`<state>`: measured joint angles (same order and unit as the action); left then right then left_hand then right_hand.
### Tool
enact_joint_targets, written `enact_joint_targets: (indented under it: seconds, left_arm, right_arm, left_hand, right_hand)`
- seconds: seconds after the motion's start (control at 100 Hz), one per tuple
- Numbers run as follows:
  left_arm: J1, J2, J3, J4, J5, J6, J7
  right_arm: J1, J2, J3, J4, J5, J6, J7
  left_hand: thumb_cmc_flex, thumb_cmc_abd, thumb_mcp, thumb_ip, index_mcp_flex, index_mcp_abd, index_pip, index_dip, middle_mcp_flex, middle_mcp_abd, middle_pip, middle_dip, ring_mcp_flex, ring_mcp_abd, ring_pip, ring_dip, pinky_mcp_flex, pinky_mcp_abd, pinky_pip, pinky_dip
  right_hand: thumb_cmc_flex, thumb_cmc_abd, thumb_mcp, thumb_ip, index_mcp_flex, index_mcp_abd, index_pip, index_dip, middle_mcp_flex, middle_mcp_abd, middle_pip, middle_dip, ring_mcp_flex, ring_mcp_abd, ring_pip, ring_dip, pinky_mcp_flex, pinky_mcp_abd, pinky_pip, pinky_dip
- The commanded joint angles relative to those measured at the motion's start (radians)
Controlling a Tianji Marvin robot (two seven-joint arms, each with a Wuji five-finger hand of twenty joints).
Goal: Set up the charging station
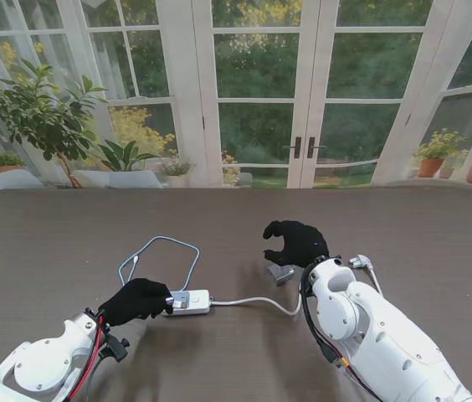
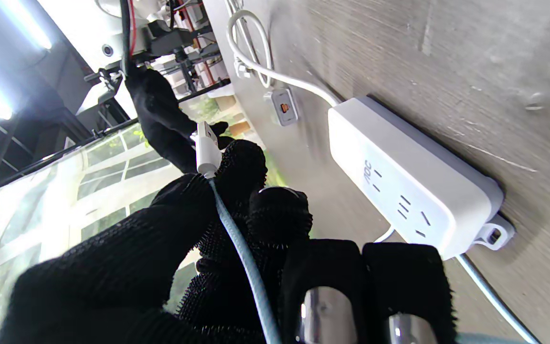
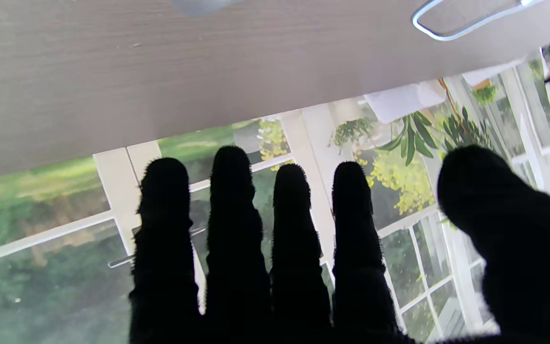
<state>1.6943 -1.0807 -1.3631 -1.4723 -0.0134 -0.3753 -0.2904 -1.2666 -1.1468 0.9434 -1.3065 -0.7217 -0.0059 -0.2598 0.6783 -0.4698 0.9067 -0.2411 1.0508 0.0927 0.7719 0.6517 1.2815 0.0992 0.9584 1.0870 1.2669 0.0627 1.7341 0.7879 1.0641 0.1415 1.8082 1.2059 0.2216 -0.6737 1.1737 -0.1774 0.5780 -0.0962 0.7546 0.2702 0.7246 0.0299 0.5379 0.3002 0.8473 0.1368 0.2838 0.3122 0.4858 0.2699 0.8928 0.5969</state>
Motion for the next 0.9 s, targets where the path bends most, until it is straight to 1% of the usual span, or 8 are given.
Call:
enact_joint_targets:
  seconds: [0.0,0.04,0.09,0.26,0.4,0.57,0.7,0.89]
  left_arm:
    - [0.006,-0.003,0.001,-0.009,-0.003,-0.005,-0.016]
    - [0.007,-0.003,0.002,-0.01,-0.008,-0.006,-0.016]
    - [0.008,-0.003,0.002,-0.011,-0.012,-0.007,-0.017]
    - [0.01,-0.005,0.002,-0.009,-0.013,-0.017,-0.008]
    - [0.012,-0.006,0.002,-0.012,-0.017,-0.02,-0.003]
    - [0.013,-0.007,0.004,-0.013,-0.026,-0.02,-0.004]
    - [0.014,-0.008,0.004,-0.015,-0.031,-0.02,-0.004]
    - [0.019,-0.008,0.003,-0.021,-0.036,-0.016,-0.003]
  right_arm:
    - [0.018,0.005,-0.011,0.016,-0.032,-0.004,0.022]
    - [0.03,0.011,-0.023,0.026,-0.054,-0.005,0.032]
    - [0.045,0.018,-0.039,0.041,-0.083,-0.01,0.039]
    - [0.08,0.039,-0.082,0.086,-0.174,-0.021,0.042]
    - [0.12,0.05,-0.131,0.139,-0.219,-0.026,0.025]
    - [0.164,0.053,-0.199,0.192,-0.243,-0.01,0.009]
    - [0.198,0.047,-0.257,0.233,-0.242,0.001,-0.02]
    - [0.242,0.036,-0.332,0.289,-0.218,0.012,-0.029]
  left_hand:
    - [0.021,-0.002,-0.006,-0.001,0.044,0.004,0.02,-0.002,0.079,0.098,0.045,0.017,0.006,-0.117,0.12,0.008,0.061,-0.12,0.286,0.014]
    - [0.029,0.001,-0.019,0.004,0.043,0.012,0.016,-0.002,0.079,0.103,0.043,0.016,0.006,-0.104,0.118,0.007,0.061,-0.116,0.286,0.014]
    - [0.031,0.003,-0.022,0.006,0.044,0.015,0.014,-0.003,0.079,0.104,0.042,0.016,0.005,-0.103,0.118,0.007,0.06,-0.114,0.286,0.014]
    - [0.04,0.011,-0.038,0.012,0.043,0.024,0.009,-0.002,0.08,0.103,0.043,0.014,0.005,-0.104,0.118,0.007,0.06,-0.112,0.286,0.014]
    - [0.044,0.014,-0.049,0.016,0.045,0.027,0.006,-0.001,0.081,0.106,0.044,0.012,0.005,-0.104,0.118,0.007,0.061,-0.113,0.286,0.013]
    - [0.047,0.017,-0.057,0.02,0.046,0.03,0.002,-0.001,0.081,0.108,0.045,0.01,0.005,-0.104,0.118,0.008,0.061,-0.115,0.286,0.013]
    - [0.049,0.02,-0.063,0.022,0.046,0.031,-0.002,-0.001,0.081,0.108,0.046,0.008,0.005,-0.104,0.118,0.008,0.061,-0.116,0.286,0.013]
    - [0.053,0.021,-0.069,0.026,0.048,0.032,-0.005,0.0,0.081,0.109,0.048,0.006,0.005,-0.104,0.118,0.008,0.061,-0.119,0.286,0.012]
  right_hand:
    - [0.013,-0.069,0.06,0.0,0.01,-0.021,0.021,0.024,0.009,-0.016,0.02,0.013,0.03,-0.02,0.015,0.027,0.01,-0.001,0.063,-0.001]
    - [0.019,-0.101,0.068,-0.005,0.008,-0.021,0.023,0.026,0.007,-0.021,0.024,0.015,0.038,-0.024,0.022,0.031,0.018,-0.007,0.079,0.0]
    - [0.02,-0.152,0.089,-0.014,0.005,-0.021,0.028,0.03,0.005,-0.03,0.038,0.022,0.054,-0.033,0.042,0.044,0.028,-0.017,0.112,0.003]
    - [0.032,-0.362,0.168,-0.047,-0.019,-0.012,0.045,0.042,-0.017,-0.062,0.084,0.056,0.09,-0.063,0.102,0.084,0.056,-0.046,0.206,0.005]
    - [0.019,-0.478,0.205,-0.065,-0.034,-0.027,0.068,0.053,-0.038,-0.095,0.116,0.083,0.12,-0.083,0.174,0.127,0.081,-0.068,0.283,0.022]
    - [0.011,-0.53,0.219,-0.073,-0.051,-0.046,0.101,0.07,-0.051,-0.121,0.142,0.107,0.156,-0.102,0.293,0.184,0.122,-0.097,0.384,0.058]
    - [0.005,-0.553,0.227,-0.075,-0.055,-0.052,0.126,0.082,-0.053,-0.126,0.172,0.129,0.189,-0.121,0.41,0.229,0.159,-0.116,0.46,0.085]
    - [0.01,-0.569,0.23,-0.077,-0.059,-0.051,0.144,0.091,-0.059,-0.127,0.196,0.148,0.225,-0.138,0.522,0.26,0.203,-0.134,0.541,0.11]
